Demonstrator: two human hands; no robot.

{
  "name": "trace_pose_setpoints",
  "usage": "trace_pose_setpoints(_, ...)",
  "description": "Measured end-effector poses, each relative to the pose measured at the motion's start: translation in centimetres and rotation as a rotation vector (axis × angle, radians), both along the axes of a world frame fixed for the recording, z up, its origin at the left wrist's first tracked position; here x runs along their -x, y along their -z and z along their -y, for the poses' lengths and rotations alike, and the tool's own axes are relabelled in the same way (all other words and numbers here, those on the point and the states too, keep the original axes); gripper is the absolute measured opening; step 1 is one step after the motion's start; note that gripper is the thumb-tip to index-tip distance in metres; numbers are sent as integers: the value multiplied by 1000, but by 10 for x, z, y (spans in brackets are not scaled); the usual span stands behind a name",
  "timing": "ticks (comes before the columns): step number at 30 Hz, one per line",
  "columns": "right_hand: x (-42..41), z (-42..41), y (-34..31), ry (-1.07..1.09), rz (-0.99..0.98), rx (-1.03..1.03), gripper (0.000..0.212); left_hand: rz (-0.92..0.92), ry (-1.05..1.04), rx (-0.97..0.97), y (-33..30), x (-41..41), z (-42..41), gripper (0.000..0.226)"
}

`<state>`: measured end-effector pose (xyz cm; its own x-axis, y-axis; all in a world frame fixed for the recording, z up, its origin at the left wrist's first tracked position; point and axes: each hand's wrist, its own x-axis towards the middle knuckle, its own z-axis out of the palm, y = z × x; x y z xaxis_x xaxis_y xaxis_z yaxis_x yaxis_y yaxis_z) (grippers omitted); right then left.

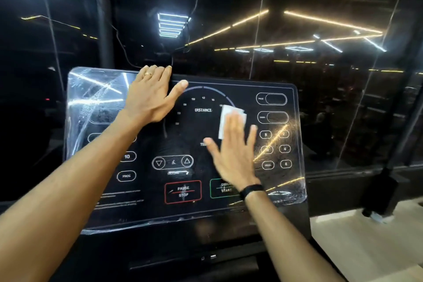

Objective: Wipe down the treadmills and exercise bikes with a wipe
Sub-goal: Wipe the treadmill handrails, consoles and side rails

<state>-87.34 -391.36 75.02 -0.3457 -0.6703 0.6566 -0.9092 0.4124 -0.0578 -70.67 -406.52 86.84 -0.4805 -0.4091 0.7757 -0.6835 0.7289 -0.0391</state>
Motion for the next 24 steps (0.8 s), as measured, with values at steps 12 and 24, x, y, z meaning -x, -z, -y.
trace_pose_setpoints(12, -74, -10, 69, -247, -103, -21, 95, -63, -158, 49, 20, -32, 15, 82)
trace_pose_setpoints(24, -55, -21, 79, -37, 120, 90, 96, -52, -187, 110, 41, -87, 30, 72)
